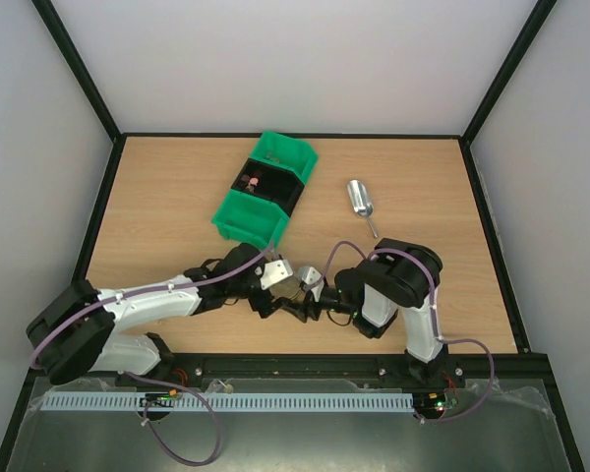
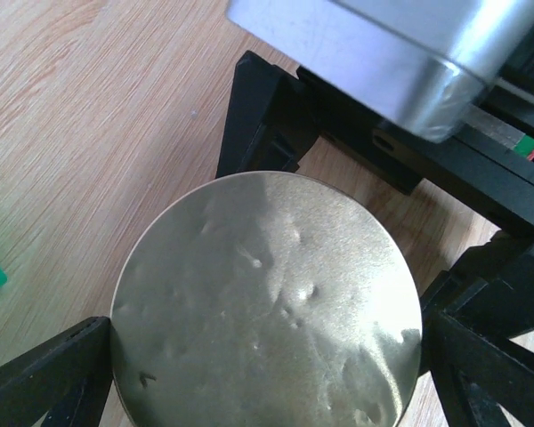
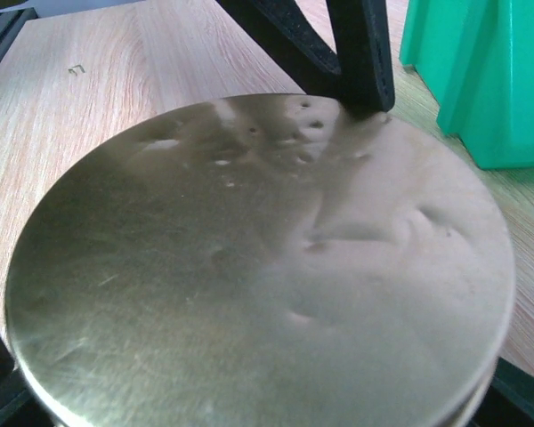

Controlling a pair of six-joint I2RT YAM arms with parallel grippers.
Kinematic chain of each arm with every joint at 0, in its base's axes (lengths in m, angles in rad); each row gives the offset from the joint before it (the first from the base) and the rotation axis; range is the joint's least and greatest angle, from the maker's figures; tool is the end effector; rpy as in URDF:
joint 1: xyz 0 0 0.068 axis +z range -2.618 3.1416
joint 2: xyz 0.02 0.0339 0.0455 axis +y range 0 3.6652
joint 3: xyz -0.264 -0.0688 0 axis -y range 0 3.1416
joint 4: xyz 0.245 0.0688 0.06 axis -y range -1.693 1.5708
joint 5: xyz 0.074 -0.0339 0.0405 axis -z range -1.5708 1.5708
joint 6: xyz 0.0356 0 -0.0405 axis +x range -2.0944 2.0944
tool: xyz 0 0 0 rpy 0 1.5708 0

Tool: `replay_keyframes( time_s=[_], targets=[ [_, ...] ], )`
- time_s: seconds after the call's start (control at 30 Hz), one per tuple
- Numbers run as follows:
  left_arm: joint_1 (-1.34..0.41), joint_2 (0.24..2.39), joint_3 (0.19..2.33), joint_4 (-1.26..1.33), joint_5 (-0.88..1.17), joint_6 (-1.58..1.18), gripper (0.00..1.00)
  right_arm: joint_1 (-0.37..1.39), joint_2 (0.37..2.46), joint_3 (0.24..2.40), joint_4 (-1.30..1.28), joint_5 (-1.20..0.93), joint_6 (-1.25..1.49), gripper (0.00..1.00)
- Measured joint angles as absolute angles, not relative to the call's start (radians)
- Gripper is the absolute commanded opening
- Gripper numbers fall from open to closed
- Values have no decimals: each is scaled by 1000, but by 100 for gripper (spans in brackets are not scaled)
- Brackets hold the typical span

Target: Pack the candies

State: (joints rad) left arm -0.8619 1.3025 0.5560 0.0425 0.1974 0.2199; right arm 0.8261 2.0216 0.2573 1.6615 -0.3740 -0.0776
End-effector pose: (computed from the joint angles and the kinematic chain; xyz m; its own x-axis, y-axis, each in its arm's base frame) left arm 0.1598 -0.1971 0.1752 -0.2276 0.5940 -0.7716 0.9133 0.4051 0.0424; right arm 0.1622 0.1951 0.0882 0.0028 -0.1034 -0.9946 -0.9334 0.3567 -0.0397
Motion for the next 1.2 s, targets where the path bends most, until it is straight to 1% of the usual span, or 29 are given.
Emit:
replay_keyframes(
  time_s=[0.13,0.27,0.43,0.6,0.73,0.87,1.03,1.07,1.13,1.2],
  targets=[
    [-870,1306,556,53,173,221,93,830,2022,261,1660,-368,-74,22],
    [-870,1315,558,63,167,231,83,832,2024,262,1660,-362,-76,22],
    [-863,1316,564,53,181,262,72,832,2024,261,1660,-360,-84,22],
    [-829,1321,577,16,248,349,65,832,2023,252,1662,-385,-101,22],
    [-785,1323,599,-56,352,471,63,832,2019,243,1661,-439,-113,22],
    [-756,1333,632,-167,456,657,63,833,2014,237,1652,-505,-138,22],
    [-734,1417,756,-384,514,1013,63,828,1998,228,1627,-568,-182,22],
    [-729,1444,790,-427,517,1069,65,827,1996,228,1623,-572,-184,22],
    [-715,1484,841,-488,529,1142,80,824,1994,228,1618,-577,-185,22],
    [-690,1507,871,-527,544,1163,89,824,1993,229,1617,-577,-175,22]
  ],
)
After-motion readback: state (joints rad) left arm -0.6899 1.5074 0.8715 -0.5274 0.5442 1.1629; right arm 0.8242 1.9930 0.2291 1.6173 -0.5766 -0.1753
